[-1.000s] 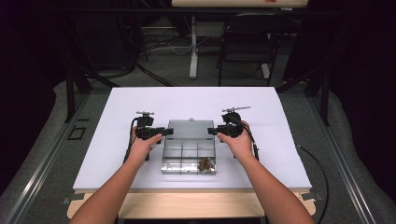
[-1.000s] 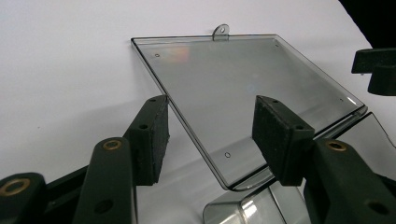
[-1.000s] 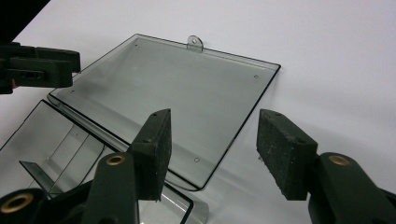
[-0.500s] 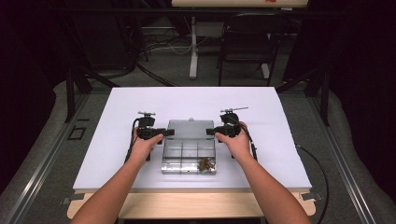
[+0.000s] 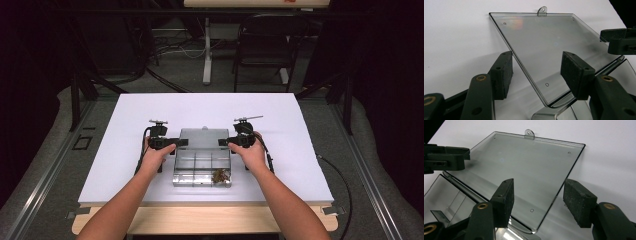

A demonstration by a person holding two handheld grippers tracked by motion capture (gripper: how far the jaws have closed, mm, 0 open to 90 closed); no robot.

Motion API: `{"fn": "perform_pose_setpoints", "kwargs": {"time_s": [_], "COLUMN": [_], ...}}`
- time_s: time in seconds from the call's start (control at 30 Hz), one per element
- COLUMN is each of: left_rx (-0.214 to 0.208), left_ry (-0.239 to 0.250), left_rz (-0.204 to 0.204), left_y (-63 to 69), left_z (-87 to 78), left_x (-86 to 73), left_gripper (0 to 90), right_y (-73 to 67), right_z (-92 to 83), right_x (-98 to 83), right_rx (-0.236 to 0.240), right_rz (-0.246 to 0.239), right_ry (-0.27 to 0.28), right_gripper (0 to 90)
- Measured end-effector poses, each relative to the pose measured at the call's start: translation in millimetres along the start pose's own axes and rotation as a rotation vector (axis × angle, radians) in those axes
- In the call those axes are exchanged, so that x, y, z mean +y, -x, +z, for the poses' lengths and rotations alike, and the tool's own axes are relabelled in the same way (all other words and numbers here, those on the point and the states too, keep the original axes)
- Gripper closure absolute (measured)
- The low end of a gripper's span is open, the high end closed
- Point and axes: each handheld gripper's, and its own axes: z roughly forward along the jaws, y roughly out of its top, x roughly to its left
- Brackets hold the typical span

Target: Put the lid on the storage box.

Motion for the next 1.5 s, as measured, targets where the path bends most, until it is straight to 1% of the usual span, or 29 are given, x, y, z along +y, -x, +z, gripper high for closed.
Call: {"fn": "perform_pose_setpoints", "kwargs": {"time_s": [0.33,0.5,0.6,0.8,0.87,1.13,1.2,1.27,1.4,1.5], "left_rx": [0.0,-0.007,-0.012,-0.027,-0.034,-0.04,-0.043,-0.045,-0.056,-0.057], "left_ry": [0.003,-0.002,-0.002,-0.005,-0.007,-0.008,-0.008,-0.007,-0.01,-0.01], "left_rz": [-0.01,-0.011,-0.015,-0.031,-0.042,-0.048,-0.051,-0.052,-0.061,-0.068], "left_y": [0.2,-0.2,-0.7,-2.3,-2.7,-3.3,-3.7,-3.8,-3.9,-3.2], "left_z": [2.7,3.6,4.0,4.8,5.1,6.3,6.6,7.1,8.4,8.8], "left_x": [-0.5,-0.7,-0.8,-1.1,-1.2,-0.9,-0.9,-0.9,-1.1,-1.0], "left_gripper": [41.8,39.7,39.1,38.4,38.4,38.0,37.9,37.9,37.9,37.8], "right_y": [2.1,2.6,3.9,5.2,5.5,7.8,7.5,9.3,10.6,11.2], "right_z": [2.3,4.3,5.1,6.1,6.2,7.2,8.2,8.4,9.7,9.7], "right_x": [-0.3,-1.4,-1.9,-1.9,-2.0,-2.0,-2.4,-2.1,-2.4,-2.2], "right_rx": [0.004,0.003,0.012,0.021,0.023,0.036,0.036,0.048,0.064,0.066], "right_rz": [0.019,0.031,0.048,0.063,0.067,0.086,0.103,0.095,0.112,0.112], "right_ry": [-0.012,-0.011,-0.011,-0.013,-0.015,-0.021,-0.009,-0.021,-0.019,-0.027], "right_gripper": [41.3,40.6,40.3,39.6,39.4,38.8,38.6,38.3,38.2,38.1]}}
